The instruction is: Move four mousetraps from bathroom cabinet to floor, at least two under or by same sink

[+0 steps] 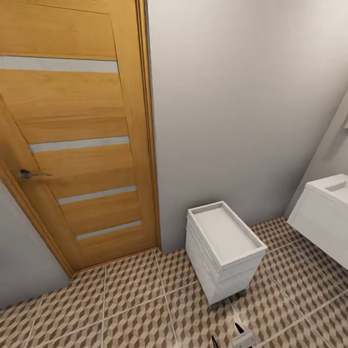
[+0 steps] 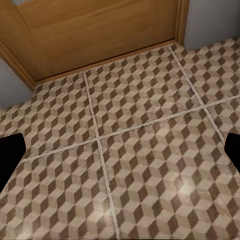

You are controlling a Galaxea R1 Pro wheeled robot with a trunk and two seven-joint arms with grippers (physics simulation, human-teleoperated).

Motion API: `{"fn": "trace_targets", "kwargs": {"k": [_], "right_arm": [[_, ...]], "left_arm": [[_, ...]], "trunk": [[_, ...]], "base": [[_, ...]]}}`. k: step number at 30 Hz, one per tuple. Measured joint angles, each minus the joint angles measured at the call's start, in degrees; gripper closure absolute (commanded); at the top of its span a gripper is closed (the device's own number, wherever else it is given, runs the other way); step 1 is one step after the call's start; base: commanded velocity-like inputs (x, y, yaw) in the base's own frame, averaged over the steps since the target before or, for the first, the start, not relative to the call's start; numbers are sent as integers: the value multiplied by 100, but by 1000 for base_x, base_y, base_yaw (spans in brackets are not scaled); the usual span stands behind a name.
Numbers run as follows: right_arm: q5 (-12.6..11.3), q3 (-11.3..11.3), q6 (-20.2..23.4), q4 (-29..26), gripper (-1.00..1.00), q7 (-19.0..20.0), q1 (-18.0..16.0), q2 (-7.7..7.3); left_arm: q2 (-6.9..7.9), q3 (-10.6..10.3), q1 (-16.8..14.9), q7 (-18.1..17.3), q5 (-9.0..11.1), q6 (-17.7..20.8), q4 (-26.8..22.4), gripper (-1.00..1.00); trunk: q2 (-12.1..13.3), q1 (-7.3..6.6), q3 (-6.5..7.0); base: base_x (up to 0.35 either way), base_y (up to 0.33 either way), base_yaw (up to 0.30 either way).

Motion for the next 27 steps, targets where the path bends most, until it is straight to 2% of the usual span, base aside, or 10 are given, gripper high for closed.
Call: {"fn": "trace_targets", "kwargs": {"k": [8, 27], "right_arm": [[-1, 0, 187, -8, -100, 2, 1, 0], [-1, 0, 221, -12, -100, 0, 1, 0]], "left_arm": [[0, 0, 0, -1, 0, 19, 1, -100], [0, 0, 3, -4, 0, 24, 1, -100]], "trunk": [[0, 0, 0], [0, 0, 0]], "base": [[0, 0, 286], [0, 0, 288]]}}
